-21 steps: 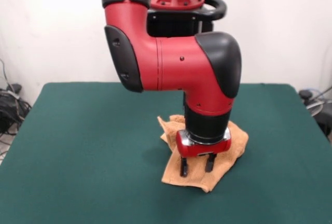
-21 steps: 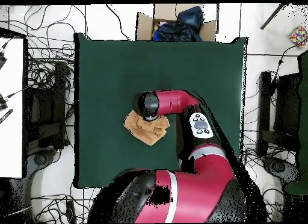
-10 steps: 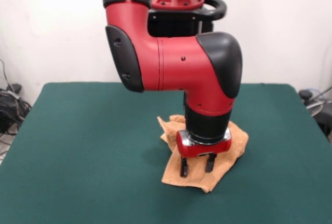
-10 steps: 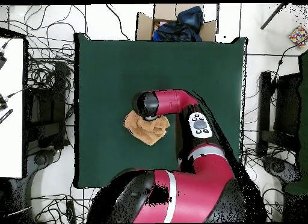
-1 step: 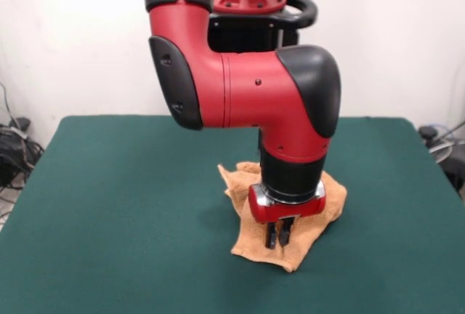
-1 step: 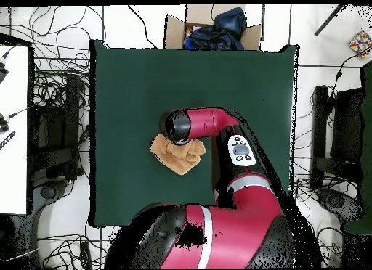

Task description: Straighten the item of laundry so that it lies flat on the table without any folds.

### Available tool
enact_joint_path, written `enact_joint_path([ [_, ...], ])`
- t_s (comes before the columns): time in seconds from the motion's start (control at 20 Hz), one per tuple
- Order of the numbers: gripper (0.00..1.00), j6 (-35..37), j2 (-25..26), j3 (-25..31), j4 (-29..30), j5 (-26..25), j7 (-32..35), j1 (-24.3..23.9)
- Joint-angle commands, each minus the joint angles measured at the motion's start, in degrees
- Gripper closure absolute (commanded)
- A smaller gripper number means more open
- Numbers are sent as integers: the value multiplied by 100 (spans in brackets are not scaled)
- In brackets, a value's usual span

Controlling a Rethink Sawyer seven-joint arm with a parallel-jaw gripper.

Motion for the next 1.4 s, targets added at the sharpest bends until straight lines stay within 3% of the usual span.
enact_joint_path([
  [0.05,100,-491,558,98,-133,-478,24,-21],
  [0.35,100,-442,357,76,6,-439,77,-14],
  [0.65,100,15,-1007,124,1010,-191,6,-141],
  [0.95,100,1062,-2139,254,1376,329,-111,-200],
  [1.2,100,1700,-2596,365,1386,597,-212,-279],
  [1.4,100,1798,-2929,459,1531,782,-257,-404],
])
